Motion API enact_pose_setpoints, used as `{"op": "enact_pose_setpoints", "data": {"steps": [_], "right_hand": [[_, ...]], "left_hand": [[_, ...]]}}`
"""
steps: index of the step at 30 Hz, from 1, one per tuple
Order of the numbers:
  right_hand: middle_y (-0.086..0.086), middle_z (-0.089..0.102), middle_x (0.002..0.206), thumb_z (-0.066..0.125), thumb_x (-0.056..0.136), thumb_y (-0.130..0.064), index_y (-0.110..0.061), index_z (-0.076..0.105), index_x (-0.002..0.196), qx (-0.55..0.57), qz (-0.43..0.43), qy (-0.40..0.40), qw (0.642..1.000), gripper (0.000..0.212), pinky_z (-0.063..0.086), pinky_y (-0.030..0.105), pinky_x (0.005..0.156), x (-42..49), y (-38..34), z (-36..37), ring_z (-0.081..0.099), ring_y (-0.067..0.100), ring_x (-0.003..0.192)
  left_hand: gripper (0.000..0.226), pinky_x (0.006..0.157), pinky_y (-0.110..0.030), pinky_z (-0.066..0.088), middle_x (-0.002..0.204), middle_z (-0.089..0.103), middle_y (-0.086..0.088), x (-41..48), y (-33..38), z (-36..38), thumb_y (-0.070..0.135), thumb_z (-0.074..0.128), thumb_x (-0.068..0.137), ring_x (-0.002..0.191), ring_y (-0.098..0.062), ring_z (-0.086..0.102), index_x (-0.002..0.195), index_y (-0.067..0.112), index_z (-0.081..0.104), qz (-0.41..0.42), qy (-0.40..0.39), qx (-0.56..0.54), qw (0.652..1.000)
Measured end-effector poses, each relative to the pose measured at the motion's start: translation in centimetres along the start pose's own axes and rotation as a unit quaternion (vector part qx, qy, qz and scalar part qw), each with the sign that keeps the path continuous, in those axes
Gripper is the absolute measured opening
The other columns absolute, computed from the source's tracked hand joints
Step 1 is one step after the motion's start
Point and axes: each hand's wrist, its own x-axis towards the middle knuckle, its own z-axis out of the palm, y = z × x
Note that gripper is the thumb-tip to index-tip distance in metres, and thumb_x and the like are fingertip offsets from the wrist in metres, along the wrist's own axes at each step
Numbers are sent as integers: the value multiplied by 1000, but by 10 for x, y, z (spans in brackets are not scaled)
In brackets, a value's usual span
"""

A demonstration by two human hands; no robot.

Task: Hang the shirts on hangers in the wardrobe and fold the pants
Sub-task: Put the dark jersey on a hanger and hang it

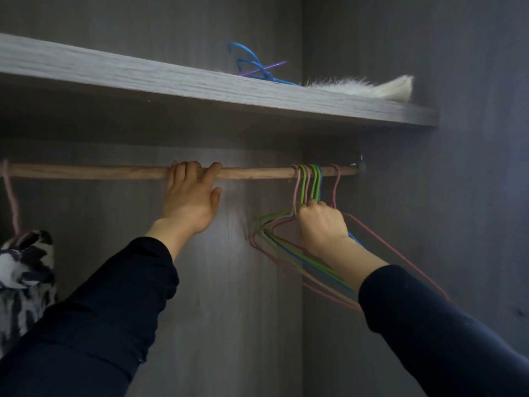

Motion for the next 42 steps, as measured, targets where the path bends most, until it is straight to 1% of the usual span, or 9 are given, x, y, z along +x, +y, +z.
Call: {"op": "enact_pose_setpoints", "data": {"steps": [5, 8, 16, 20, 23, 25, 31, 36, 42], "right_hand": [[8, 55, 89, 57, 89, -34, -14, 51, 91, 115, 15, -61, 991, 22, 40, 34, 65, 11, -3, -10, 57, 31, 83], [5, 47, 82, 54, 91, -33, -13, 43, 85, 159, 21, -44, 986, 23, 39, 36, 64, 13, -9, -12, 53, 31, 78], [21, 63, 100, 50, 89, -27, -2, 61, 93, 394, 99, -14, 914, 28, 41, 33, 69, 24, -25, -13, 59, 40, 95], [12, 57, 89, 50, 89, -28, -3, 63, 92, 481, 115, -93, 864, 28, 35, 29, 68, 6, -33, -6, 57, 33, 90], [9, 60, 79, 56, 89, -35, -13, 59, 71, 473, 107, -87, 870, 28, 36, 28, 64, -27, -35, -16, 55, 25, 79], [9, 63, 79, 56, 89, -31, -13, 62, 72, 461, 97, -91, 877, 26, 39, 28, 65, -55, -33, -26, 58, 27, 82], [12, 63, 75, 51, 84, -12, -8, 66, 81, 424, 146, -130, 884, 16, 57, 44, 67, -160, -26, -52, 64, 36, 74], [2, 55, 68, 53, 89, -22, -15, 54, 66, 386, 225, -176, 877, 24, 37, 26, 50, -270, -5, -64, 51, 26, 65], [-5, 48, 51, 57, 90, -40, -18, 53, 54, 337, 334, -185, 861, 42, 33, 23, 46, -396, 70, -93, 46, 10, 47]], "left_hand": [[61, 115, -41, 4, 135, 35, -11, 3, -4, 1, 37, 45, 95, 125, -31, 24, 150, 26, 22, -3, -25, 3, 1000], [62, 112, -40, 5, 136, 34, -11, 3, -6, 0, 40, 45, 94, 125, -31, 24, 150, 28, 19, -10, -41, 9, 999], [65, 115, -40, 1, 141, 27, -10, 0, -6, -6, 40, 43, 96, 131, -29, 18, 152, 28, 12, -15, -59, 2, 998], [71, 115, -39, -15, 159, -8, -9, -9, 9, -12, 43, 36, 99, 145, -26, -14, 152, 28, -8, -51, -127, -15, 991], [73, 115, -39, -14, 156, -27, -10, -36, 31, -19, 44, 33, 99, 143, -25, -26, 152, 21, -13, -87, -170, -62, 980], [73, 115, -38, -12, 156, -28, -10, -65, 48, -22, 43, 32, 100, 143, -24, -27, 152, 17, -12, -90, -195, -88, 973], [64, 120, -40, 5, 160, 4, -15, -159, 97, -36, 36, 38, 100, 147, -29, 0, 153, 12, 11, -97, -222, -212, 947], [42, 103, -42, 35, 134, 51, -20, -240, 149, -52, 26, 44, 98, 127, -36, 42, 136, 8, 47, -95, -246, -275, 924], [32, 91, -38, 41, 122, 57, -10, -315, 263, -76, 30, 40, 96, 114, -30, 50, 121, 19, 57, -53, -326, -325, 886]]}}
